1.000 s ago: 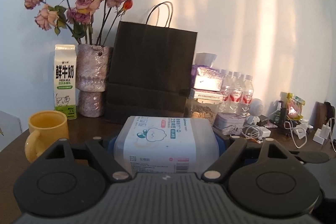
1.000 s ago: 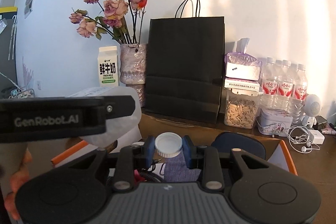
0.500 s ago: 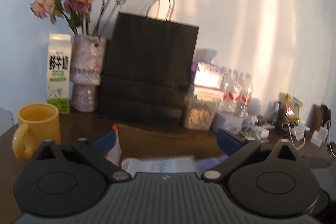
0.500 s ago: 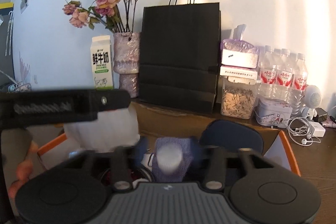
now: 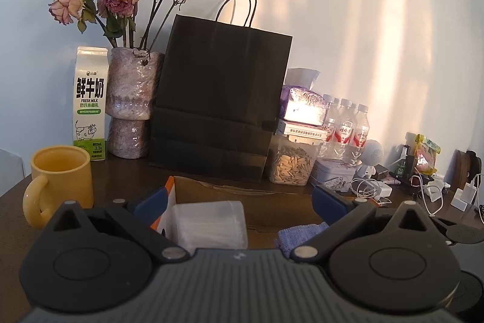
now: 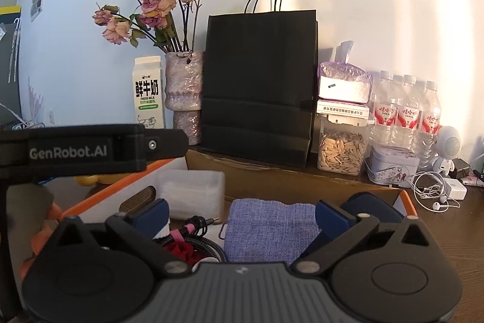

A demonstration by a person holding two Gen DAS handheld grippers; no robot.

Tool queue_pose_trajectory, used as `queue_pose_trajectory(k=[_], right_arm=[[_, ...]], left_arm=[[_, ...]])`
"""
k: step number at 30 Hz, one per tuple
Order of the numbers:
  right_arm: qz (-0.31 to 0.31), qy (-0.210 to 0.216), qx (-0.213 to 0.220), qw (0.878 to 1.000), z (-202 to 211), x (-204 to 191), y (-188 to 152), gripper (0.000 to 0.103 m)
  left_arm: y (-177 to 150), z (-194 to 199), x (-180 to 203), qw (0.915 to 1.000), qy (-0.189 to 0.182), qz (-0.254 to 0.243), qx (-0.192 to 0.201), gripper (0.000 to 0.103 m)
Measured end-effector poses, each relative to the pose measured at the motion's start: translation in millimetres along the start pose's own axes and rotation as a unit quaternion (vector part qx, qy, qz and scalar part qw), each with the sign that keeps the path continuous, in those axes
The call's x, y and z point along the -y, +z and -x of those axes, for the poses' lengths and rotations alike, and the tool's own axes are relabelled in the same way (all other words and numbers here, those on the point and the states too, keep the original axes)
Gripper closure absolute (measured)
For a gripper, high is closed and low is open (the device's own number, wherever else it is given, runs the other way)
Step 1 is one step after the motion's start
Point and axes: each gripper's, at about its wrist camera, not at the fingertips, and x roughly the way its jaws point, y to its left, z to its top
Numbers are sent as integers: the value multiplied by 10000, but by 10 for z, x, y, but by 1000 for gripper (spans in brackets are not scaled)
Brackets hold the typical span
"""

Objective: Organize objects
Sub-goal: 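Move both grippers back toward the last items on the table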

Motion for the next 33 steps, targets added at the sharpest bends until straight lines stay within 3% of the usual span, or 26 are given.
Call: queue_pose_trajectory(k=[18,33], right_arm=[[80,64,151,9998,371,-177,-50,0],[164,139,-69,9997,856,-384,-306,0]], left_arm=[[-7,523,-153,9998,203,22,-13,0],[-139,1153,-451,9982,524,-108,-279,0]])
